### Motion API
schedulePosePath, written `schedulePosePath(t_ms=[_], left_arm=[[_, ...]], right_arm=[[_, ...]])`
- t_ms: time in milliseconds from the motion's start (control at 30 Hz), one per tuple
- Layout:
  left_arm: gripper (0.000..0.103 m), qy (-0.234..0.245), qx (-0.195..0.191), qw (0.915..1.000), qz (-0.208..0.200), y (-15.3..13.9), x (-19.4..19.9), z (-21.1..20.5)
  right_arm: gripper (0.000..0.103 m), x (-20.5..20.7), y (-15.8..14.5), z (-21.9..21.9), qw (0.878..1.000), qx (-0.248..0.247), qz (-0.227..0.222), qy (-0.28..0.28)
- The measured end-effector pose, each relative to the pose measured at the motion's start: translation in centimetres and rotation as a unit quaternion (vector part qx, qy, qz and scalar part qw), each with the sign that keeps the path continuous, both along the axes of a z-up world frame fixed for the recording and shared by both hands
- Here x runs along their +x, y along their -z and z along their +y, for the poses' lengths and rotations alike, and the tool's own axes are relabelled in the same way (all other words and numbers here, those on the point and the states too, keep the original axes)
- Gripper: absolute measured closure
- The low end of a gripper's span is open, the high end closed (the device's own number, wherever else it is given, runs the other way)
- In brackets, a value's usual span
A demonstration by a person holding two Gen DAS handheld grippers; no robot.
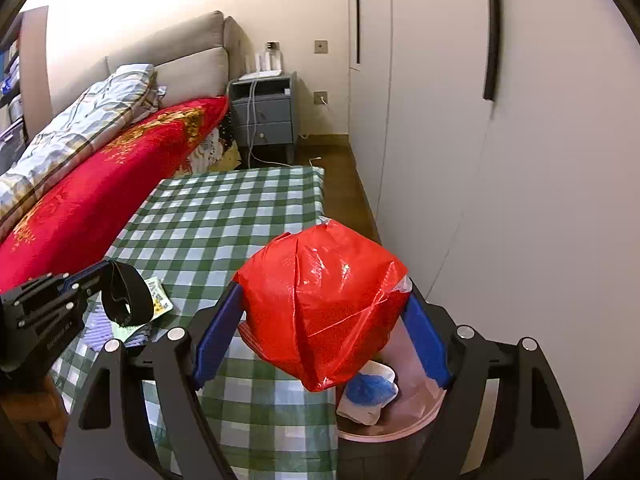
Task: Collect trash
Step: 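Carry the red bag and black strap over the pink bucket, then open both tools to drop the red bag and black strap into the bucket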
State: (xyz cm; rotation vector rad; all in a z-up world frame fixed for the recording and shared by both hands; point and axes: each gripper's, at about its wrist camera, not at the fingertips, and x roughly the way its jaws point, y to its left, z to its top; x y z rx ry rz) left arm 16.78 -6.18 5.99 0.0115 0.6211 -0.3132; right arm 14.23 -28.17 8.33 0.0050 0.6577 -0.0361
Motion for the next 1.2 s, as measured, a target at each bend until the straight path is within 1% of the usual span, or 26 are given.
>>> schedulePosePath(t_ms=[167,300,500,633,767,967,1100,1200], left_arm=[[0.099,0.020,-0.001,0.9998,-0.003,0.4,0.1,-2.1],[0.099,0.029,-0.005,0.9996,0.003,0.8,0.6,-3.5],[0.099,0.047,-0.015,0.9987,0.006,1.6,1.1,-5.9],[0.099,0.062,-0.024,0.9976,0.017,2.5,1.7,-7.7],[0.099,0.085,-0.030,0.9956,0.024,3.8,2.3,-9.9],[0.099,0.113,-0.044,0.9920,0.037,5.6,3.1,-12.4],[0.099,0.138,-0.047,0.9883,0.043,6.8,3.6,-14.5],[0.099,0.154,-0.057,0.9850,0.052,7.5,3.9,-15.8]], right_arm=[[0.026,0.2,0.3,-1.2,1.000,0.002,0.001,0.012],[0.026,0.2,0.4,-2.5,1.000,0.006,0.000,0.023],[0.026,0.4,0.6,-3.6,0.999,-0.005,-0.001,0.038],[0.026,0.6,0.5,-5.3,0.998,0.010,-0.004,0.054],[0.026,1.1,0.9,-6.7,0.998,0.027,0.003,0.062],[0.026,2.1,1.8,-7.6,0.997,0.019,0.008,0.075],[0.026,2.6,2.4,-8.2,0.996,0.019,0.013,0.082],[0.026,2.9,2.7,-8.8,0.996,0.018,0.015,0.088]])
